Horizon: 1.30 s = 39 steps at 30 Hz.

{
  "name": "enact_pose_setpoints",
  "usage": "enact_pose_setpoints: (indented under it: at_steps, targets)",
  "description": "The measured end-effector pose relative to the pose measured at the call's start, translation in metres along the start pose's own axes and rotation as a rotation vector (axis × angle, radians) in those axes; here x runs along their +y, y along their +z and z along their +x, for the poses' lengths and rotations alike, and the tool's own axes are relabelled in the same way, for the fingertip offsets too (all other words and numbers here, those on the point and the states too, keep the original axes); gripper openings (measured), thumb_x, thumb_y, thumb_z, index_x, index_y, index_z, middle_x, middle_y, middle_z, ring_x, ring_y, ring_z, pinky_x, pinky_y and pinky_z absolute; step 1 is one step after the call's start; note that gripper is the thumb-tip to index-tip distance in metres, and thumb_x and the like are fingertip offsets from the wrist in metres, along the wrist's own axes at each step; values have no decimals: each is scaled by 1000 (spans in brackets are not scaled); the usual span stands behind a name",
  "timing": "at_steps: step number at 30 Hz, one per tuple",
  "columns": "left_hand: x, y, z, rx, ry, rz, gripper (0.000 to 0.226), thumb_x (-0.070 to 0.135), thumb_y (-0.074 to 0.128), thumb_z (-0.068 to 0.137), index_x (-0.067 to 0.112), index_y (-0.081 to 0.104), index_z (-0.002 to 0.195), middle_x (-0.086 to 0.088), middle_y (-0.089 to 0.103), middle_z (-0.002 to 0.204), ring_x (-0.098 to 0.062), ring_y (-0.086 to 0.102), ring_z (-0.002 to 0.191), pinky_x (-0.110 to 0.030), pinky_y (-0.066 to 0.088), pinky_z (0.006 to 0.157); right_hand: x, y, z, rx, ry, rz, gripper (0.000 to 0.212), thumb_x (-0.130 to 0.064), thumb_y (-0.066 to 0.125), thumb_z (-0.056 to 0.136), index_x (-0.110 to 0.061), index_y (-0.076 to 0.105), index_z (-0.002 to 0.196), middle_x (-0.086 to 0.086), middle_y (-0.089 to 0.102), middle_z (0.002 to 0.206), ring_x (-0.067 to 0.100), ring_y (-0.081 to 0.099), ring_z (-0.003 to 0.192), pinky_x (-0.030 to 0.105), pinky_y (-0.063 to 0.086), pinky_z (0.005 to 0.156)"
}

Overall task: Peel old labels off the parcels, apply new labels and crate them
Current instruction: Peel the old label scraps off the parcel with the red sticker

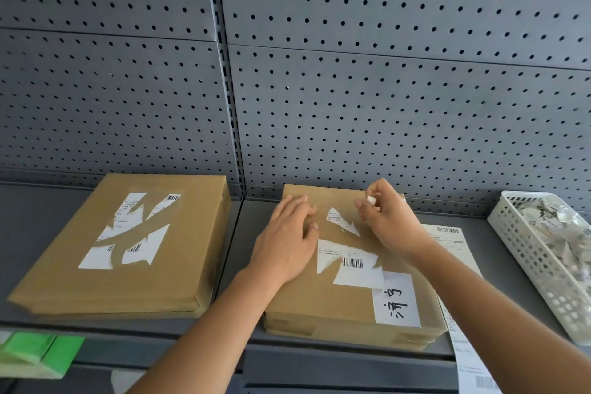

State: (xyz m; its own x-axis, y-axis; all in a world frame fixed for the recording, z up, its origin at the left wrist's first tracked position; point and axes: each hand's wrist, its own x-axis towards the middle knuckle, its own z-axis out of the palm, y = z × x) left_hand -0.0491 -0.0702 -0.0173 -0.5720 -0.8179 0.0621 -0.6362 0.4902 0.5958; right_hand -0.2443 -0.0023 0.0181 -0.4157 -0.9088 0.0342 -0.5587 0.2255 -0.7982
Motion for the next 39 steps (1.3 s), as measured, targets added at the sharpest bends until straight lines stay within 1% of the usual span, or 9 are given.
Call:
enact_pose_setpoints:
  at_steps: [3,8,11,17,19,22,27,33,39]
  targets:
    - [0,-1,0,0,0,0,35,37,41,105,33,47,139,25,23,160,3,2,150,-43,38,112,1,-1,2,-39,-21,-6,8,-19,44,101,-27,47,99,-2,61,78,7,50,61,29,42,61]
    - [1,-1,0,-2,-1,4,36,39,41,105,33,46,140,25,22,160,4,1,150,-42,36,112,3,1,9,-67,-125,-114,45,4,30,97,-23,62,111,-2,63,86,3,50,56,13,40,54]
    - [0,0,0,1,4,3,37,38,41,105,32,46,140,25,23,160,4,1,150,-42,36,113,4,6,13,-85,-115,-183,43,-1,32,98,-26,67,104,-4,62,73,16,55,61,20,44,58]
    - [-1,1,0,11,11,1,34,38,41,105,32,48,138,24,24,160,3,1,150,-41,36,114,-5,12,17,-159,-133,-381,32,-13,36,101,-28,63,112,-17,55,69,12,58,64,32,49,65]
    - [0,1,1,10,9,0,34,38,41,105,32,48,138,24,24,160,3,1,151,-41,35,113,-4,12,18,-126,-146,-345,25,-20,41,103,-25,63,112,-15,58,69,13,60,63,31,52,66]
    - [1,0,1,9,6,-3,34,38,41,105,32,48,138,24,24,160,4,1,150,-40,36,112,-4,12,18,-75,-171,-253,19,-23,49,102,-25,68,103,-15,60,79,0,56,64,11,41,62]
    - [1,-2,-1,-1,-3,-5,35,39,41,105,33,47,139,25,23,160,4,0,150,-42,35,112,-2,6,17,-33,-81,-109,15,-22,63,95,-33,72,99,-7,60,101,4,58,79,7,39,65]
    - [0,-3,-1,-5,-3,4,37,39,41,105,32,46,141,24,22,161,3,1,150,-41,35,112,9,-5,5,77,-48,7,28,-22,84,77,-26,56,77,-3,58,95,8,59,75,17,41,68]
    - [-2,-1,0,-4,-1,4,37,40,41,105,33,46,141,25,22,161,4,1,150,-43,35,113,13,-20,-7,110,-10,179,17,-20,86,73,-19,69,75,1,72,87,15,68,75,26,54,74]
